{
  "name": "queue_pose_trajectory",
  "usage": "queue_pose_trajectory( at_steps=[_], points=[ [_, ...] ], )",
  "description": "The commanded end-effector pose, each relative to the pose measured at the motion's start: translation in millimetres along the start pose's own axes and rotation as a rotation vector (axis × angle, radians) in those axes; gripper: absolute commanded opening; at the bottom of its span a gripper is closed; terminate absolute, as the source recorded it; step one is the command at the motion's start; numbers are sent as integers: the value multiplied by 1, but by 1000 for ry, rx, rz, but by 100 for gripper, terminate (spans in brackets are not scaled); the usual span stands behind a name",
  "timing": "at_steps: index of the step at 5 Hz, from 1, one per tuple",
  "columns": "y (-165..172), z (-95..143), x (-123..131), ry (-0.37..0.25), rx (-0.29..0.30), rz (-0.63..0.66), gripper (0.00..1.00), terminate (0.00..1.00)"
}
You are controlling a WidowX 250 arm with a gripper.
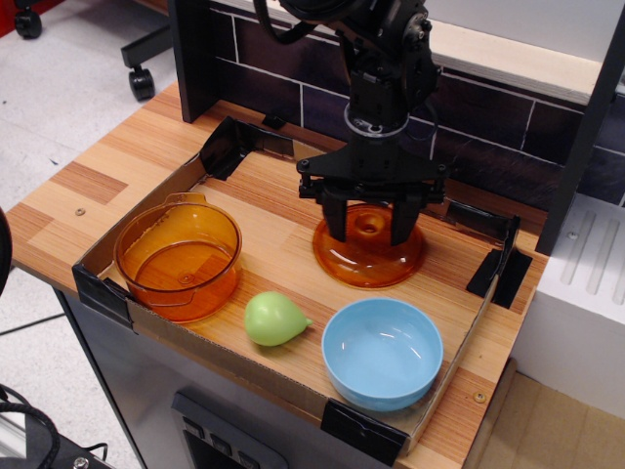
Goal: Put lid on pot
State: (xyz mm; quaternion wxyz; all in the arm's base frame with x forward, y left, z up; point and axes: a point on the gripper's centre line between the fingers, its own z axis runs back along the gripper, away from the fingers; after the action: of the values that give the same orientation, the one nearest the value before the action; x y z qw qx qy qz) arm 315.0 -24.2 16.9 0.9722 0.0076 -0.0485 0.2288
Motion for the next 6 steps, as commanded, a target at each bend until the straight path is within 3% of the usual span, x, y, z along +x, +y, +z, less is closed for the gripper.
queue_pose_trajectory(
  at_steps=[1, 4, 6],
  points=[
    [0, 20, 13, -25, -26, 17, 0, 0],
    [22, 78, 17, -26, -84, 17, 0, 0],
    [70, 91, 4, -16, -85, -19, 0, 0]
  ],
)
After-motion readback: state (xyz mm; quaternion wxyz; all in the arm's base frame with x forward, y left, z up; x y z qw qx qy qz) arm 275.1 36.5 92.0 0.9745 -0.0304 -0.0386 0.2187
